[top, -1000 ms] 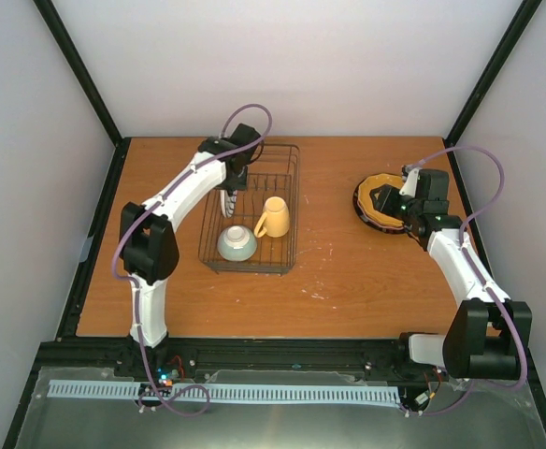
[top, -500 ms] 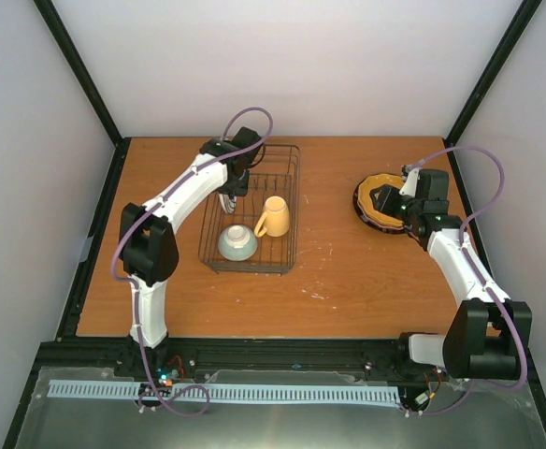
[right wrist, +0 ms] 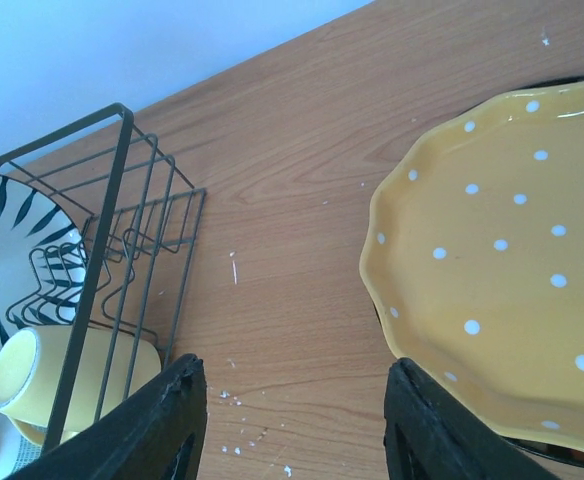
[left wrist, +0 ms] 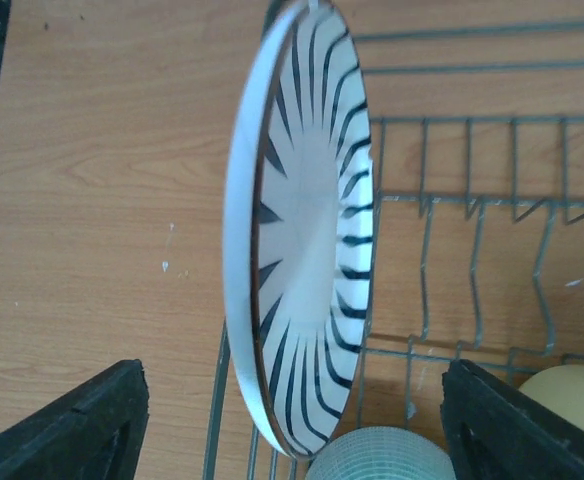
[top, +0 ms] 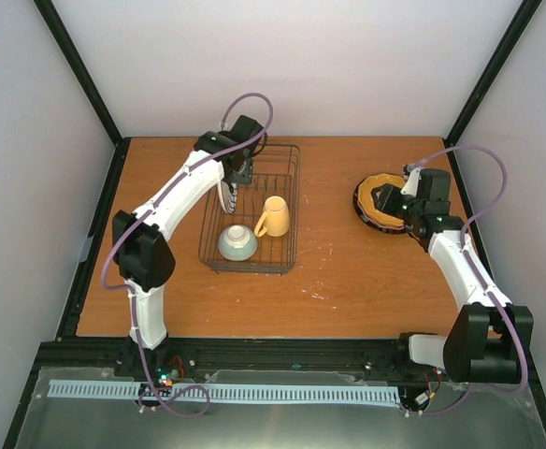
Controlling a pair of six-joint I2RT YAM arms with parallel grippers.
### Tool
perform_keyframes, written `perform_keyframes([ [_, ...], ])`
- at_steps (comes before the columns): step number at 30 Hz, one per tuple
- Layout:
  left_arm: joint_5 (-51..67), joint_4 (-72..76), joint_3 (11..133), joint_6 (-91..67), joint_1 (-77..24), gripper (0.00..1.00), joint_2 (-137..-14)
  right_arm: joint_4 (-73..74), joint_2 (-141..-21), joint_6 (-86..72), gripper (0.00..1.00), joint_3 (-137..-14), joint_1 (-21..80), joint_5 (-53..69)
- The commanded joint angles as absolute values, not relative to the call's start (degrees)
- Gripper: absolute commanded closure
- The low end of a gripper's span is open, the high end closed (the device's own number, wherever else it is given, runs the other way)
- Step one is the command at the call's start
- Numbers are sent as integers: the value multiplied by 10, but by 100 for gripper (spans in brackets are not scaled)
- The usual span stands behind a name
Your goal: Load the mixed dishes into the dish rack
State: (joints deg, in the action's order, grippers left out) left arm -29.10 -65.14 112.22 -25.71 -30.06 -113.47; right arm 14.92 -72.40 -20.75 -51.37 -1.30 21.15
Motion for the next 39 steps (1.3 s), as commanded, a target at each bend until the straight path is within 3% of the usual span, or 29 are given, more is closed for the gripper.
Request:
perform_keyframes([
  [1,-317,-617,1153,-238,-308,16,-1083,154,-703,-204,51,-525,-10,188],
  [8,-364,-531,1145,-198,-342,10,-1044,169,-672,-248,50,-502,-53,129],
  [11,-268,-415,1093,-155,-357,11,-1000,178,-672,-281,52,-474,-138,161],
  [13,-166,-335,1051,-145,-358,12,-968,185,-685,-289,71,-453,-182,167],
  [15,-80,-279,1022,-146,-358,13,-953,181,-701,-297,79,-439,-211,176],
  [17,-22,-259,1019,-149,-360,15,-955,174,-730,-303,78,-436,-223,198],
  [22,-3,-275,1031,-122,-370,16,-992,175,-820,-301,66,-476,-234,267],
  [39,-35,-237,958,-76,-371,16,-981,206,-908,-316,62,-579,-231,293],
])
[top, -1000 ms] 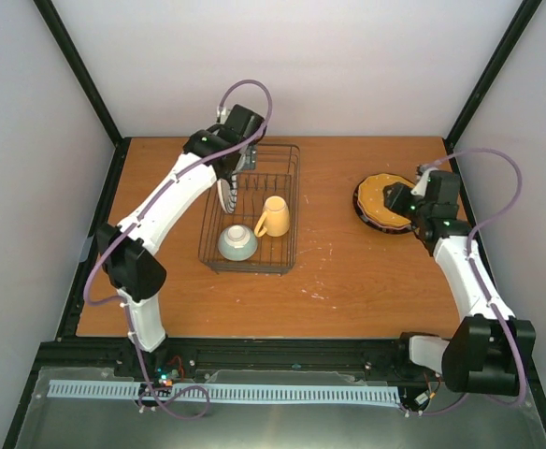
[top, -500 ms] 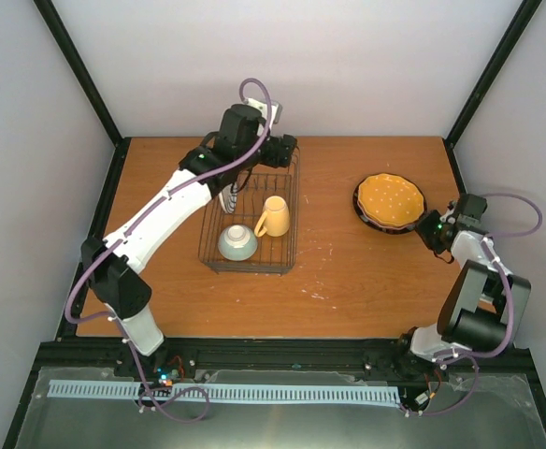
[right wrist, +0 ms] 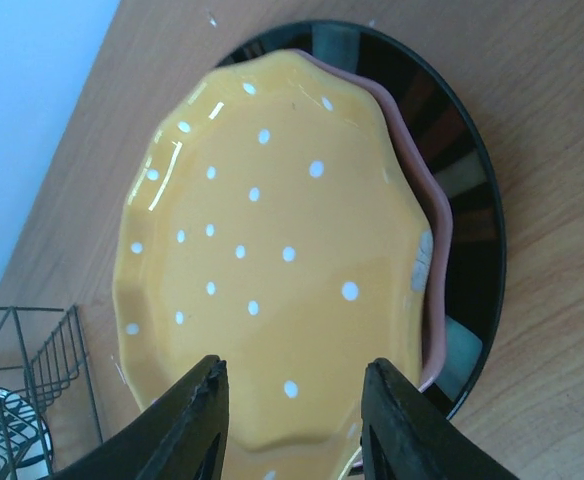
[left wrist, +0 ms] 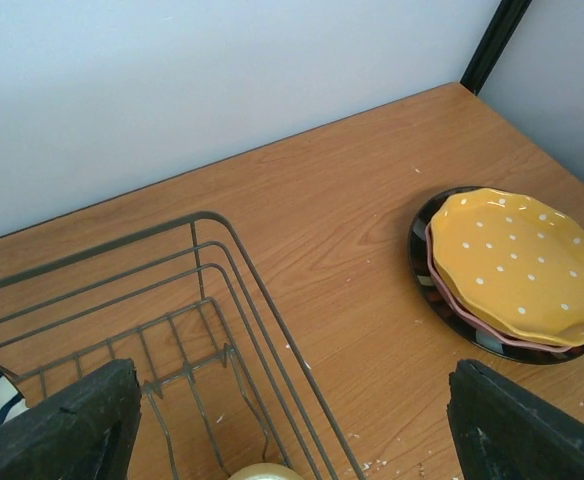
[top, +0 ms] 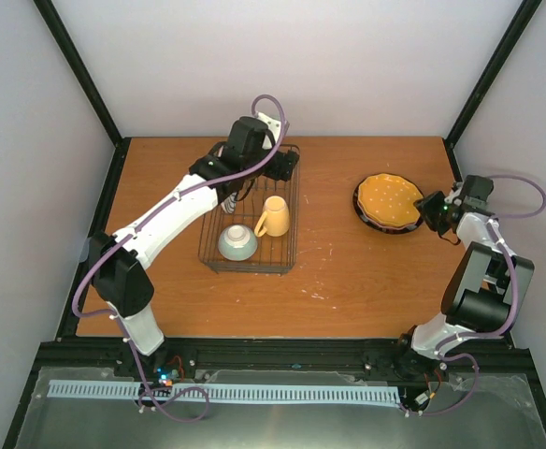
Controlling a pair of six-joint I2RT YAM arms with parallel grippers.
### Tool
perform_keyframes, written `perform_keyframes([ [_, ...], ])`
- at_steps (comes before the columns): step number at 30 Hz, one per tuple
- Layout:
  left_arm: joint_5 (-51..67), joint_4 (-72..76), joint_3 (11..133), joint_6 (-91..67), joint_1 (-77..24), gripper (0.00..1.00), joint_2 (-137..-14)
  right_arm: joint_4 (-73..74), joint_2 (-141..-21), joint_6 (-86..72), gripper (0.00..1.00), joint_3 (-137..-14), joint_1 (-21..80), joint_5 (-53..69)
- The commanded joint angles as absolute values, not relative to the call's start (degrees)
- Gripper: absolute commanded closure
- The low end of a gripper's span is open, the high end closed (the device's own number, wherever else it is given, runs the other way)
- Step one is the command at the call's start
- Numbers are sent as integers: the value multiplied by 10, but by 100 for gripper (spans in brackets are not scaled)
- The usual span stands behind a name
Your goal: Load the mixed dishes into the dish rack
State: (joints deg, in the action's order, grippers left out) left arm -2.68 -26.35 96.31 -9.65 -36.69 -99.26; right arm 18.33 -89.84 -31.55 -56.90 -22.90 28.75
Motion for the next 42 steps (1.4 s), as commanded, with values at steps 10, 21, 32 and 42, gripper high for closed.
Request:
perform_keyframes([
  [10,-43,-234,943,-76,-370,16,-975,220,-927,-298,62,-579,-224,278],
  [21,-57,-232,930,-76,-371,16,-965,204,-970,-305,62,-587,-180,254],
  [32,-76,-230,918,-71,-371,16,-956,200,-1006,-308,79,-612,-159,251],
  [42,-64,-224,924,-75,-371,17,-966,194,-978,-303,97,-599,-157,256],
])
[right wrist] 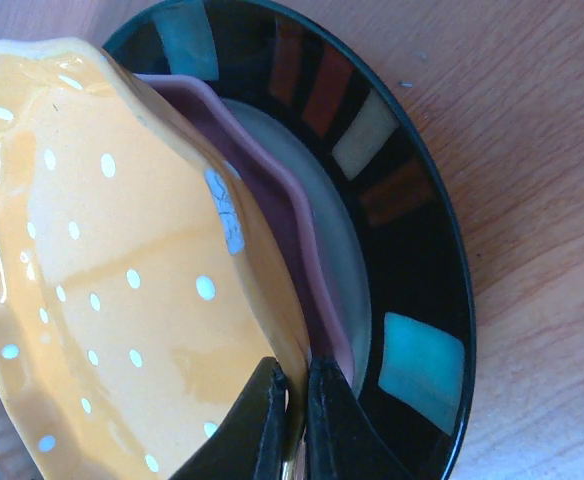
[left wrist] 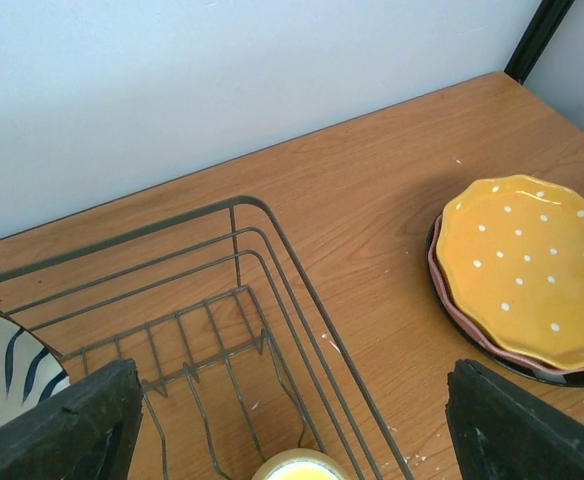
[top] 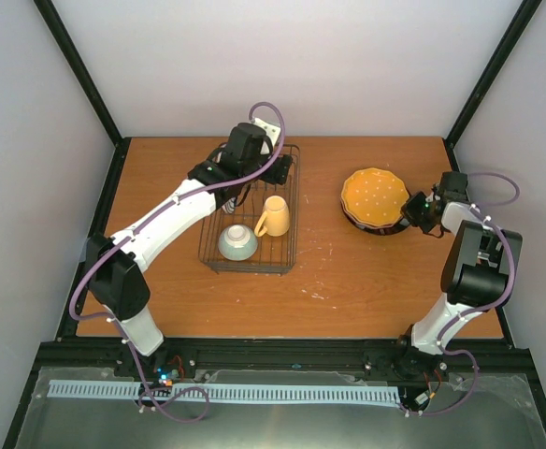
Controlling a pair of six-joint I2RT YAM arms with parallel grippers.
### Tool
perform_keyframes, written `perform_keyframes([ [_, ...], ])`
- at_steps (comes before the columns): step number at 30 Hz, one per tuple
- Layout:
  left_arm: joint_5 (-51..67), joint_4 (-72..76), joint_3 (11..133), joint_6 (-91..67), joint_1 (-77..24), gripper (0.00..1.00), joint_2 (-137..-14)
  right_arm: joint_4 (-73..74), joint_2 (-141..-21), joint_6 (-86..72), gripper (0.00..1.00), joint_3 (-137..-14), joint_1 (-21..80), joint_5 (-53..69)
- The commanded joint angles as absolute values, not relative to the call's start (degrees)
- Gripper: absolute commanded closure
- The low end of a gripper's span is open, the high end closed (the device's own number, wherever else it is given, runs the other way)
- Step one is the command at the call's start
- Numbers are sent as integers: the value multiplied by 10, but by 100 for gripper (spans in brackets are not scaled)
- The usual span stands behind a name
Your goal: Load the mixed dishes into the dish rack
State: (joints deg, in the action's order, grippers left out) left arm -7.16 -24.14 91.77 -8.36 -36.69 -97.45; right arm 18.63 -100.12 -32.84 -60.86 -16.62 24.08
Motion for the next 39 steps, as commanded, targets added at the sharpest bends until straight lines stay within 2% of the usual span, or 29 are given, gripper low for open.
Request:
perform_keyframes([
  [1,-58,-222,925,-75,-370,17,-968,192,-972,-303,97,-596,-157,256],
  [12,160,-200,972,-102,-371,16,-1033,132,-913,-353,97,-562,-167,350],
  [17,221,-197,1001,-118,-371,14,-1089,105,-899,-375,97,-550,-171,392],
  [27,302,-201,1097,-148,-371,13,-1199,54,-871,-410,97,-513,-187,461],
  [39,297,-221,1150,-147,-371,13,-1259,28,-835,-440,97,-498,-193,519],
])
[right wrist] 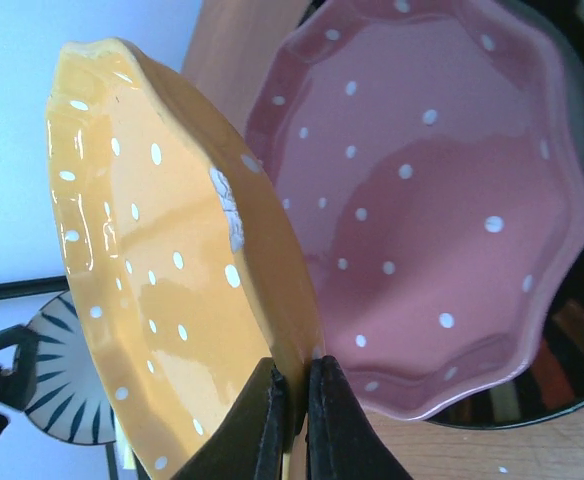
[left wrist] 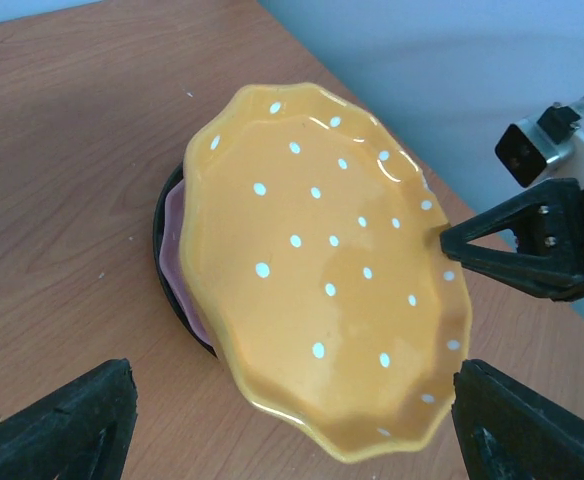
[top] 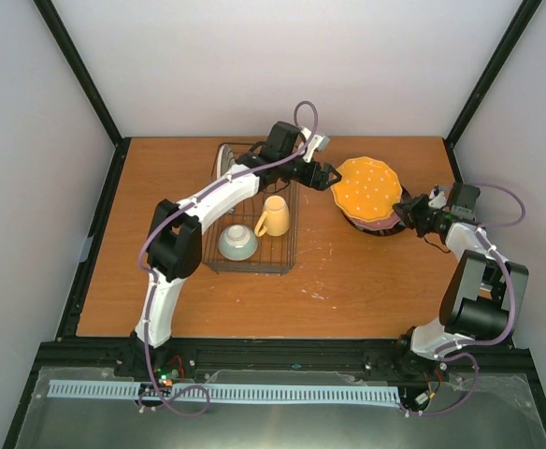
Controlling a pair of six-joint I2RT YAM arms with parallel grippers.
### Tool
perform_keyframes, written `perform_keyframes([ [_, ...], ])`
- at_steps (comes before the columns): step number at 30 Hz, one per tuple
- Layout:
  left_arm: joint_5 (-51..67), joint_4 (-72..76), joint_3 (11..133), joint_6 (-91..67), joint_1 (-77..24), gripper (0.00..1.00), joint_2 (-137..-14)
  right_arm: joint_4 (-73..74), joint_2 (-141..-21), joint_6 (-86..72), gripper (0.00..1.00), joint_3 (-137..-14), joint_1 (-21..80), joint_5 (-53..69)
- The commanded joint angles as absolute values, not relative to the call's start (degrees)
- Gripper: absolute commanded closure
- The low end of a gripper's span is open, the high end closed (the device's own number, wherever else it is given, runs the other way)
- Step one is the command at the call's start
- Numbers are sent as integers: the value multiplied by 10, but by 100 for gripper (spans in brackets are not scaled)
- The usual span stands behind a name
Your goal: Load the mixed dishes into the dish rack
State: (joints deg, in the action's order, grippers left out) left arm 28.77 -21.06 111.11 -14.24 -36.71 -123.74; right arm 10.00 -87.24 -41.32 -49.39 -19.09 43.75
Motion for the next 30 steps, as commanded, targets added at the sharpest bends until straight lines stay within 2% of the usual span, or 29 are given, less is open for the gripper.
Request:
perform_keyframes([
  [1,302,-221,1152,-149,-372,14,-1263,26,-831,-444,97,-498,-193,523],
  [13,320,-210,1180,-167,-385,15,-1297,27,-811,-452,97,-519,-193,568],
  [15,330,-204,1184,-175,-386,18,-1303,25,-808,-455,97,-520,-193,576],
  [16,337,-199,1185,-180,-385,22,-1306,22,-807,-457,97,-520,-193,580],
  [19,364,-180,1192,-202,-386,49,-1314,18,-804,-459,97,-519,-192,596],
  [23,403,-158,1198,-226,-386,98,-1320,18,-801,-454,97,-518,-190,607],
  [30,374,-190,1195,-208,-388,99,-1280,27,-805,-435,96,-519,-187,605],
])
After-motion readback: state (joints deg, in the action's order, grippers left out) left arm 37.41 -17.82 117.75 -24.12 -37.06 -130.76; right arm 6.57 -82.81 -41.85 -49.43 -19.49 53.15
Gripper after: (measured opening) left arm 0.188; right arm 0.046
